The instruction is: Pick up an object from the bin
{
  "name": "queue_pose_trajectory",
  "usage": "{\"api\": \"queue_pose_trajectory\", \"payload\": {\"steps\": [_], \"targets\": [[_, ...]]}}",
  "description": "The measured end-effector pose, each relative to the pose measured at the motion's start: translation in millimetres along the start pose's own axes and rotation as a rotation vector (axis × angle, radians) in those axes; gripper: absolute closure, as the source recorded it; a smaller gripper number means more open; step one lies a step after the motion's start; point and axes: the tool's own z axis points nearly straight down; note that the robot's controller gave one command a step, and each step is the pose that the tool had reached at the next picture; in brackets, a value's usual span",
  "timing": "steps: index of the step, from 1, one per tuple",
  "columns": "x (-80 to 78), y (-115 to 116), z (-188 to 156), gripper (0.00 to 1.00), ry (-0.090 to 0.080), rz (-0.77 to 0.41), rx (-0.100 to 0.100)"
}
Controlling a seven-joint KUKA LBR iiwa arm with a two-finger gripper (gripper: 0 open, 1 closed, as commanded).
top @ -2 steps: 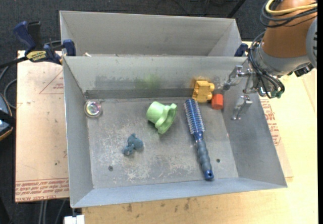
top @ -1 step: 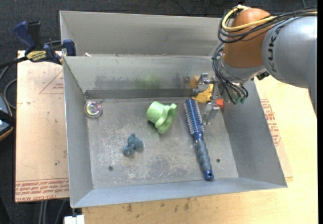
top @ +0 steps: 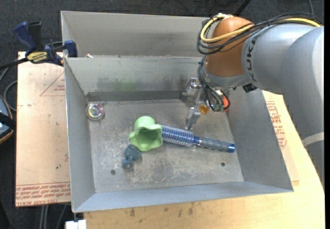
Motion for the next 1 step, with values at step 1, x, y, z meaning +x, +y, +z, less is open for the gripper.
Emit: {"api": "queue_pose_trajectory", "payload": {"steps": [1], "targets": [[58.3,106.4,-27.7,0.0,0.006,-0.123,-0.005]]}}
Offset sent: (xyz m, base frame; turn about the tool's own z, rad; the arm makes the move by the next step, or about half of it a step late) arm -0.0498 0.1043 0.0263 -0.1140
